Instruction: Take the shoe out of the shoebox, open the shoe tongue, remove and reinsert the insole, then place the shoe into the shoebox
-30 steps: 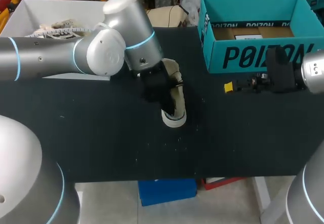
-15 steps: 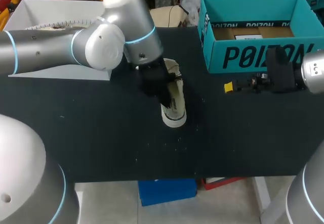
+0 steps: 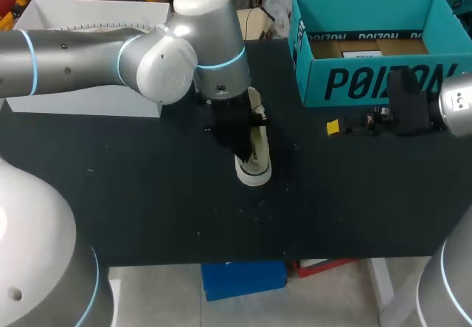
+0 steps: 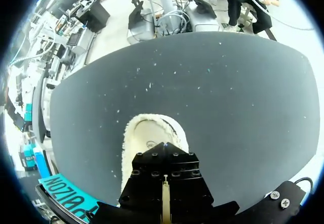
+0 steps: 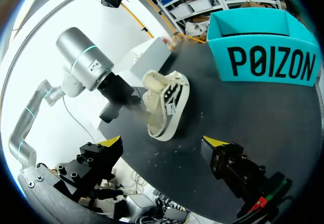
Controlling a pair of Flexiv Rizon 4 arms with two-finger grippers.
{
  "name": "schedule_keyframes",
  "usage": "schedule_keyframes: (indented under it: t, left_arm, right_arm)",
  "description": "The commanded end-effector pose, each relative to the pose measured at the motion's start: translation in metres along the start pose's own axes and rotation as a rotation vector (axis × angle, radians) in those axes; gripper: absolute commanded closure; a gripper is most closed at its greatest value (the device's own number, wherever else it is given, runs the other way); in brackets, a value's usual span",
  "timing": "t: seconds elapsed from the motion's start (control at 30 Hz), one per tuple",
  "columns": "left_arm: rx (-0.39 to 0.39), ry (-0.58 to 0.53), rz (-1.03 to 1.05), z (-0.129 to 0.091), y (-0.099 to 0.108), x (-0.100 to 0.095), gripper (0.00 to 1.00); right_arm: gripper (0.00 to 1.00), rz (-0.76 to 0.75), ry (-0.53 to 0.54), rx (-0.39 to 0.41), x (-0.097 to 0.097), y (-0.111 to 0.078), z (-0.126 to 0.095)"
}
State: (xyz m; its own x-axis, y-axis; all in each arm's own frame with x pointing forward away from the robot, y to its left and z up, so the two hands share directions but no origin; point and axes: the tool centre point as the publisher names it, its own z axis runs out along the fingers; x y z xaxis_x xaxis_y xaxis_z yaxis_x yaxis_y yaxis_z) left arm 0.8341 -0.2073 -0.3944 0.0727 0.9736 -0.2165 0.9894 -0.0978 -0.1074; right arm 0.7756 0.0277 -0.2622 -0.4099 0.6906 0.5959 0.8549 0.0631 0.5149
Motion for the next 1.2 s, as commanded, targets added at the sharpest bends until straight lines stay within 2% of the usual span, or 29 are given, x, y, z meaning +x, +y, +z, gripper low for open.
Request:
schedule_keyframes:
  t: [0.03,0.2,0.33,0.43,0.57,0.67,0.73,0.77,0.97,1.07,1.2]
  left_arm:
    - [0.001,0.035,-0.001,0.022,0.006,-0.009,1.0]
    - [0.02,0.051,-0.009,0.04,0.007,-0.007,1.0]
    - [0.02,0.026,-0.013,0.032,0.006,-0.007,1.0]
    - [0.02,-0.03,-0.019,0.013,0.004,-0.007,1.0]
    - [0.014,-0.145,-0.036,-0.025,0.001,-0.003,1.0]
    - [0.035,-0.282,-0.062,-0.054,0.002,0.001,1.0]
    - [0.013,-0.357,-0.091,-0.074,0.008,0.007,1.0]
    - [0.019,-0.412,-0.11,-0.083,0.011,0.011,1.0]
    - [-0.111,-0.584,-0.218,-0.132,0.045,0.039,1.0]
    - [-0.168,-0.606,-0.275,-0.145,0.065,0.049,1.0]
    - [-0.218,-0.591,-0.314,-0.151,0.088,0.055,1.0]
  right_arm:
    - [0.0,0.001,-0.001,0.001,0.001,0.0,0.001]
    - [0.0,0.001,-0.001,0.001,0.001,0.0,0.001]
    - [0.0,0.001,-0.001,0.001,0.001,0.0,0.001]
    - [0.0,0.001,-0.001,0.001,0.001,0.0,0.001]
    - [0.0,0.001,-0.001,0.001,0.001,0.0,0.001]
    - [0.0,0.001,-0.001,0.001,0.001,0.0,0.001]
    - [0.0,0.001,-0.001,0.001,0.001,0.0,0.001]
    - [0.0,0.001,-0.001,0.001,0.001,0.0,0.001]
    - [0.0,0.001,-0.001,0.001,0.001,0.0,0.001]
    - [0.0,0.001,-0.001,0.001,0.001,0.0,0.001]
    - [0.0,0.001,-0.001,0.001,0.001,0.0,0.001]
